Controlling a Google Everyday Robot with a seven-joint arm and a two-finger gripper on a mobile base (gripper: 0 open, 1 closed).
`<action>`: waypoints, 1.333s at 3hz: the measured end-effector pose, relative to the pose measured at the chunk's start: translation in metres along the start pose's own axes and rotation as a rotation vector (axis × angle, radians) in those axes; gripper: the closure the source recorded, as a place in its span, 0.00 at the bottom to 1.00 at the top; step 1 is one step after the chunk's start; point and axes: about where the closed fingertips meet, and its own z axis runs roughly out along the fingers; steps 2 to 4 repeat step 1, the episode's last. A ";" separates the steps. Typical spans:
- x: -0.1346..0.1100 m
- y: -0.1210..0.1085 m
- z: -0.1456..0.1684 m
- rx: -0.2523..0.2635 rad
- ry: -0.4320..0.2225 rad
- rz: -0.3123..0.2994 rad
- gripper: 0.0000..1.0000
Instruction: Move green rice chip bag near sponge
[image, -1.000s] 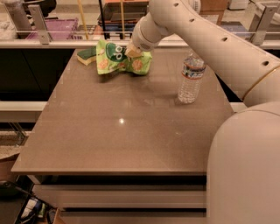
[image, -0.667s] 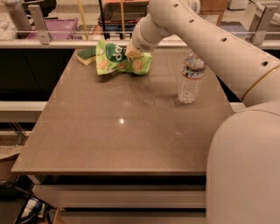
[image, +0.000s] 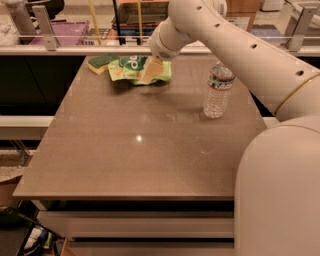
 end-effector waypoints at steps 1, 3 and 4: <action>0.000 0.000 0.000 0.000 0.000 0.000 0.00; 0.000 0.000 0.000 0.000 0.000 0.000 0.00; 0.000 0.000 0.000 0.000 0.000 0.000 0.00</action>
Offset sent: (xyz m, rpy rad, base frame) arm 0.0000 0.0000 0.0000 0.0000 0.0000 0.0000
